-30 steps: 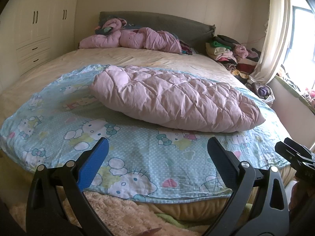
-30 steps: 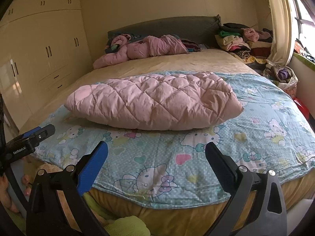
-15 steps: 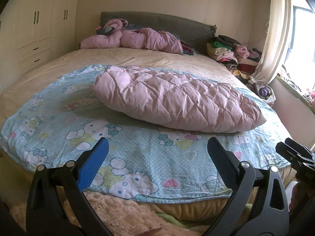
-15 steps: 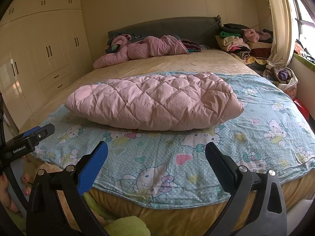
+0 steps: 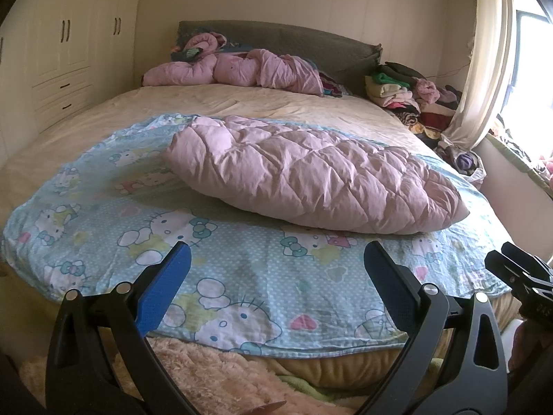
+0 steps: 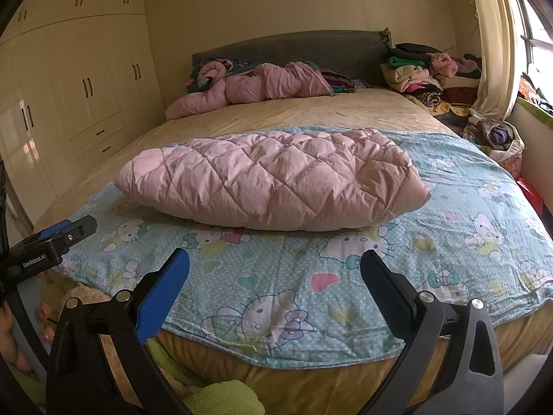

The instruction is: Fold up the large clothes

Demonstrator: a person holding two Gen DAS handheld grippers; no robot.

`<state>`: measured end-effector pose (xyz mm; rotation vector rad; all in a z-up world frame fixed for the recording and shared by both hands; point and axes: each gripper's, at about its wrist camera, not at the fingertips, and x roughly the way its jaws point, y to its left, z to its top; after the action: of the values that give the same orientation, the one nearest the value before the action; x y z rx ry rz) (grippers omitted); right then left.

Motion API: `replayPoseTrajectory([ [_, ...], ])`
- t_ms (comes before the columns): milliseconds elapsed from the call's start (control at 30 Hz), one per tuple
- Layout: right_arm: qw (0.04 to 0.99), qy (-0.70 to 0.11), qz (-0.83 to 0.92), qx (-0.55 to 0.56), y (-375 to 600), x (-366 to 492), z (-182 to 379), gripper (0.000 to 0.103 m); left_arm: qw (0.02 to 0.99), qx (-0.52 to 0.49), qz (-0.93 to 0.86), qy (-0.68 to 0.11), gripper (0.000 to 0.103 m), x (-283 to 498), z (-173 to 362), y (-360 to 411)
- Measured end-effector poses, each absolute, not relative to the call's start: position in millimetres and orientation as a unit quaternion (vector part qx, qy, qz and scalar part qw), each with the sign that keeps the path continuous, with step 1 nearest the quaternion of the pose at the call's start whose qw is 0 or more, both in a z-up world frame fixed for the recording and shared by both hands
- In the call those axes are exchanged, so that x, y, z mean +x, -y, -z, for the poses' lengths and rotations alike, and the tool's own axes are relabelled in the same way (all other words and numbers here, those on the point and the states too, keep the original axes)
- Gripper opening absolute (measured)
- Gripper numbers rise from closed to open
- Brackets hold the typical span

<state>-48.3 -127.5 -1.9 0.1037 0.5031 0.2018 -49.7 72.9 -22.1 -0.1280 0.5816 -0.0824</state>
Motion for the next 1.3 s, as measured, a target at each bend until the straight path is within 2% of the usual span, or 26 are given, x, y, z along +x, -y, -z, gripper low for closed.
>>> replayPoseTrajectory([
  [1300,0.962,-0.249,-0.101,0.049,125.3,-48.3,2.2,0.099,0.955,-0.061,0.037,-0.287,0.094,-48.9,22.1,-77.3],
])
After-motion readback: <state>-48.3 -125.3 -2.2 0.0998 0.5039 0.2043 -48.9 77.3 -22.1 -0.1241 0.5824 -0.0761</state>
